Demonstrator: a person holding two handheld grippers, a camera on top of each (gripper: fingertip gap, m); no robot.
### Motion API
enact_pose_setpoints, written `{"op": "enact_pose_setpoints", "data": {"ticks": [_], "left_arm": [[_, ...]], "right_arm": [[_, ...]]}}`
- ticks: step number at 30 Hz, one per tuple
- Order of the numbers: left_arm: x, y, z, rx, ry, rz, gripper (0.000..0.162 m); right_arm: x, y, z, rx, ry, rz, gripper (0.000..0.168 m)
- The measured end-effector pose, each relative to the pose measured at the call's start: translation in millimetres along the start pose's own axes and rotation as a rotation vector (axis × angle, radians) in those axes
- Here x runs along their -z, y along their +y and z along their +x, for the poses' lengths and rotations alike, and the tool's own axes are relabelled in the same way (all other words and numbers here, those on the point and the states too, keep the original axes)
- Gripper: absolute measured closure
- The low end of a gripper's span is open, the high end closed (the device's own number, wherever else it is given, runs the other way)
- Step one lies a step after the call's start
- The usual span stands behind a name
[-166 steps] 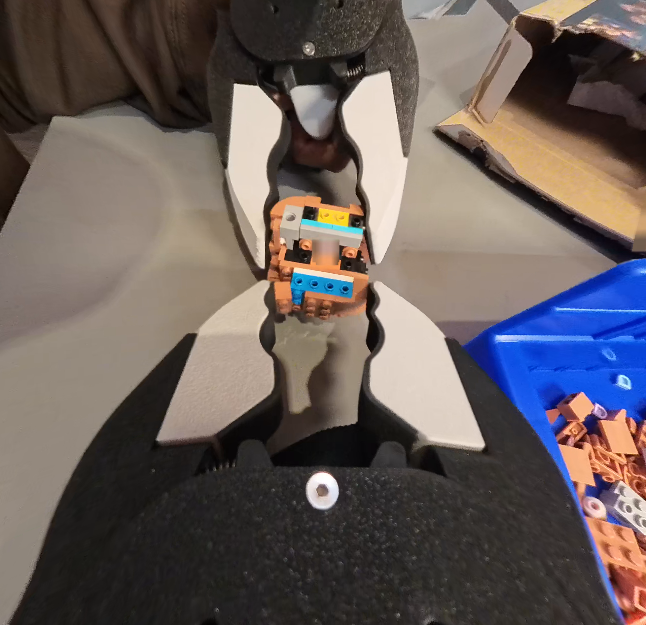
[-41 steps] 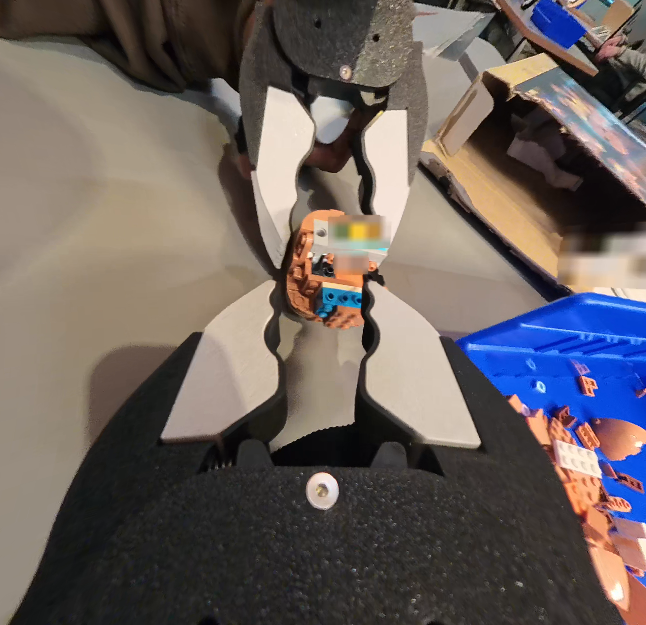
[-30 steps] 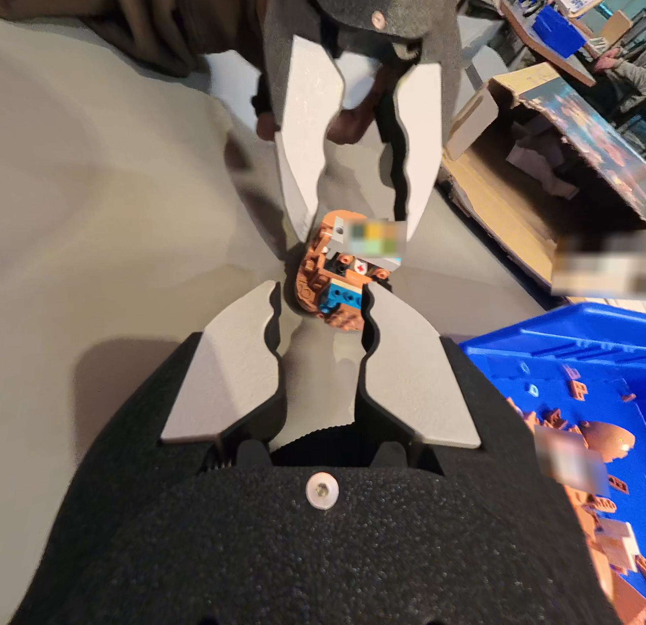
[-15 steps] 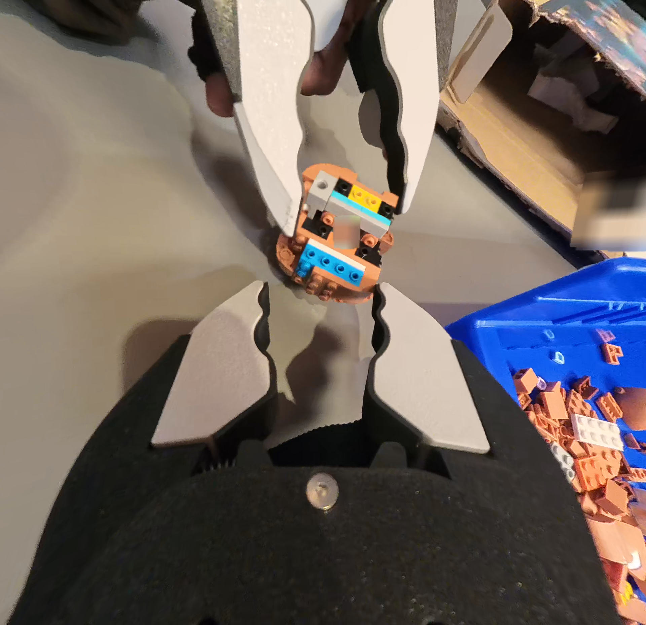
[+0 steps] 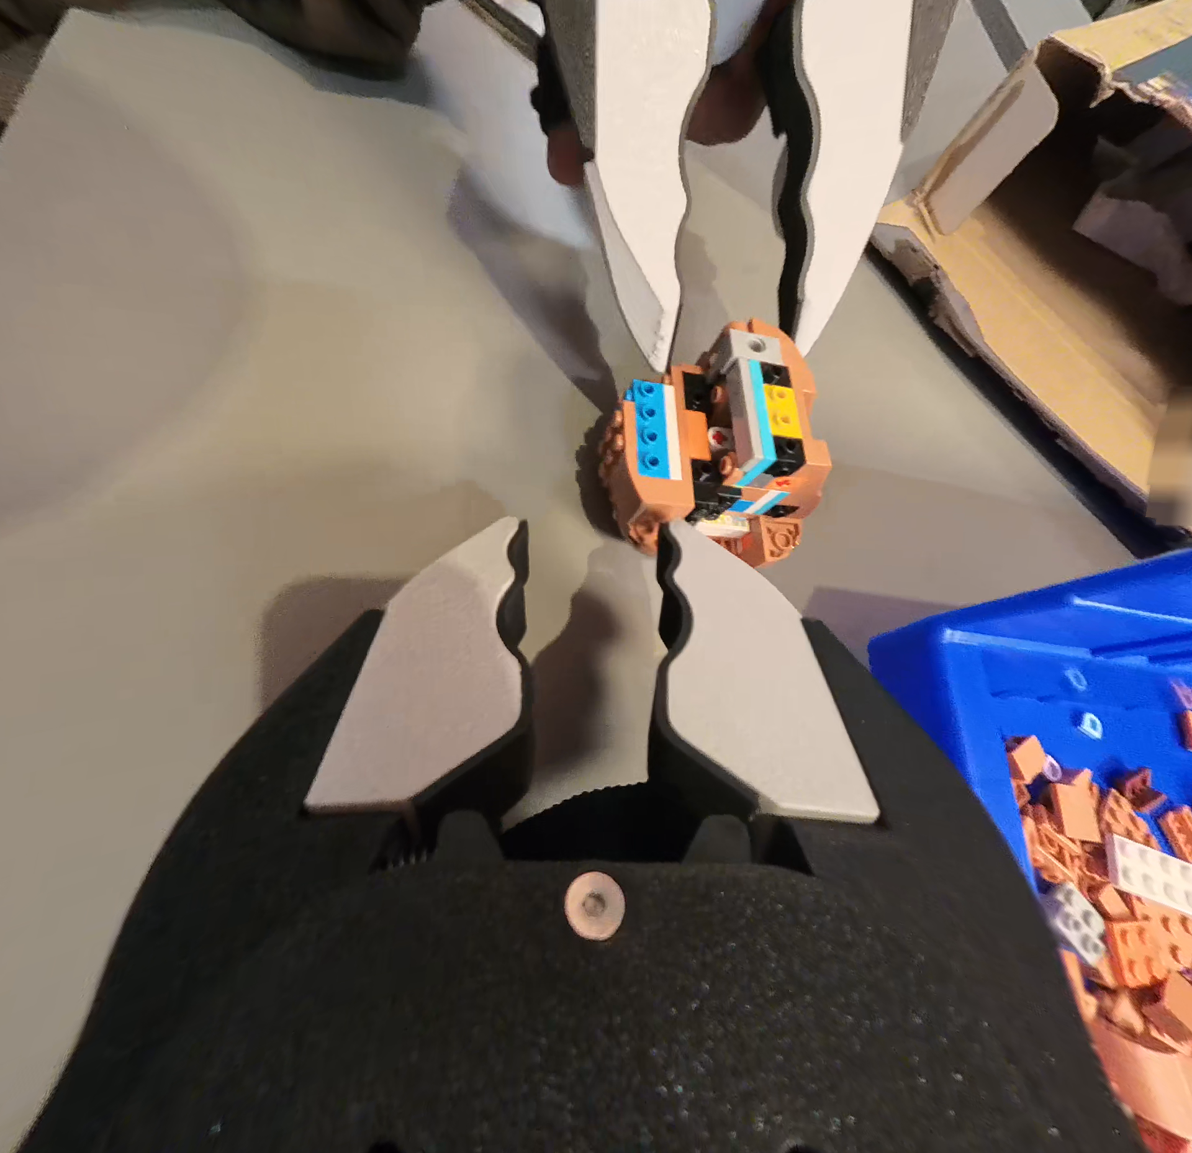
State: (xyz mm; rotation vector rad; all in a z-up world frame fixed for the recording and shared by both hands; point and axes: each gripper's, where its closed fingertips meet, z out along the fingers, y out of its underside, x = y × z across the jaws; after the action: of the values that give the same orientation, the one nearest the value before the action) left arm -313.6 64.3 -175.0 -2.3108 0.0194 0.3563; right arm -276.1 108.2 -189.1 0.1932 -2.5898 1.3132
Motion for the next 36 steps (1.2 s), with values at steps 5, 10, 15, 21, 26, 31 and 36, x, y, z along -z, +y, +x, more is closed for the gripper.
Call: {"op": "enact_pose_setpoints", "data": {"ticks": [5, 10, 15, 21, 26, 31, 36], "left_arm": [[1, -6, 0, -0.023, -0.014, 0.025, 0.124], [1, -11, -2, 0.043, -0.011, 0.046, 0.123], [2, -22, -7, 0.233, -0.007, 0.079, 0.118], [-3, -33, -3, 0.322, -0.013, 0.072, 0.109], [-20, -23, 4, 0.278, -0.056, -0.05, 0.104], [-22, -25, 5, 0.277, -0.051, -0.021, 0.107], [-21, -24, 3, 0.245, -0.04, 0.017, 0.116]], "right_arm": [[2, 7, 18, -0.054, 0.083, -0.027, 0.13], [-6, 10, 13, -0.024, 0.086, -0.08, 0.129], [-9, 0, -10, 0.046, -0.007, -0.042, 0.131], [3, 5, 23, -0.151, 0.073, -0.015, 0.135], [1, 22, 49, -0.304, 0.188, -0.086, 0.137], [-11, 22, 44, -0.246, 0.187, -0.151, 0.137], [-12, 19, 42, -0.245, 0.174, -0.137, 0.148]]}}
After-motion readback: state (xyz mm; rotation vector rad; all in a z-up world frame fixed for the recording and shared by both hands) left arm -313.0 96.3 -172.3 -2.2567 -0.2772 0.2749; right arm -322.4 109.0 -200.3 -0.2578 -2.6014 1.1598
